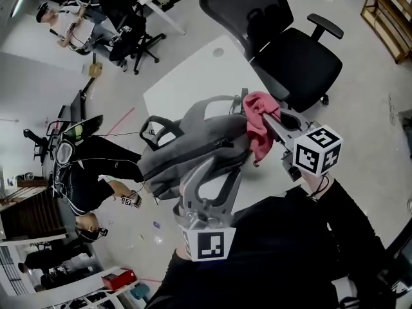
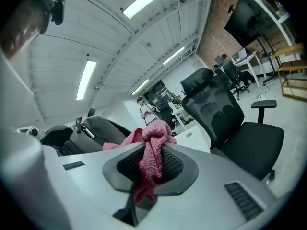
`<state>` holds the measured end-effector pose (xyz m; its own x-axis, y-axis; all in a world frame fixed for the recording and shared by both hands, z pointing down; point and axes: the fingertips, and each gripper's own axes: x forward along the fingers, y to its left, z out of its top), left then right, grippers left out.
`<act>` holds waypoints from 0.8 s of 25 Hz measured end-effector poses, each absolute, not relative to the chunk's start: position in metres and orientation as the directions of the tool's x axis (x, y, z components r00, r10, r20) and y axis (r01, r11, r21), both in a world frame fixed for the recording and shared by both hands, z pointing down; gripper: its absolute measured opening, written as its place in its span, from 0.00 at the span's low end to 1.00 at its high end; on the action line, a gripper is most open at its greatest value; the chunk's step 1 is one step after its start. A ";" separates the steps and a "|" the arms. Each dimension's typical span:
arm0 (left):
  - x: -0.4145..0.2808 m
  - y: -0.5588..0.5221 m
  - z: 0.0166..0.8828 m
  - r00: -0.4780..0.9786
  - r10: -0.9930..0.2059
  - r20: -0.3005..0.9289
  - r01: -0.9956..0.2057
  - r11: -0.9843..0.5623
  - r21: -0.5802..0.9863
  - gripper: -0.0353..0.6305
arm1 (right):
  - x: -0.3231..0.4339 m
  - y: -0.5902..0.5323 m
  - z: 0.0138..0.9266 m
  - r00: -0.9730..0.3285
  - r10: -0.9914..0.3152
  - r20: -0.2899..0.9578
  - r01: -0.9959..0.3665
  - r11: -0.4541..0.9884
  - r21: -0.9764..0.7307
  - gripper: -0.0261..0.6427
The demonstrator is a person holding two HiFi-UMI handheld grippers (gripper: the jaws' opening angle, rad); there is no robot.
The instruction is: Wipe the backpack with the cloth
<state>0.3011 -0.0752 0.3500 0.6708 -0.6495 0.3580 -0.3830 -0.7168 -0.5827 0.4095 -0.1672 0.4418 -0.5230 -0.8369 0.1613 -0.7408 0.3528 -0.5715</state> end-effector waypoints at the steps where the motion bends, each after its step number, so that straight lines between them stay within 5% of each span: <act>1: 0.300 -0.080 0.350 0.650 -0.670 0.360 -0.398 -0.703 -0.589 0.39 | 0.408 -0.168 0.438 -0.535 -0.831 0.151 -0.734 0.369 -0.570 0.14; 6: 0.301 -0.090 0.350 0.572 -0.720 0.392 -0.438 -0.672 -0.597 0.38 | 0.405 -0.165 0.386 -0.580 -0.814 0.023 -0.711 0.492 -0.504 0.14; 13: 0.305 -0.099 0.350 0.521 -0.752 0.404 -0.465 -0.647 -0.604 0.23 | 0.369 -0.147 0.270 -0.691 -0.678 -0.252 -0.636 0.735 -0.235 0.14; 17: 0.301 -0.097 0.351 0.507 -0.757 0.412 -0.461 -0.642 -0.613 0.21 | 0.335 -0.142 0.286 -0.746 -0.635 -0.201 -0.624 0.772 -0.122 0.14; 20: 0.299 -0.095 0.354 0.512 -0.753 0.412 -0.457 -0.646 -0.612 0.21 | 0.345 -0.160 0.326 -0.674 -0.725 -0.138 -0.680 0.683 -0.266 0.14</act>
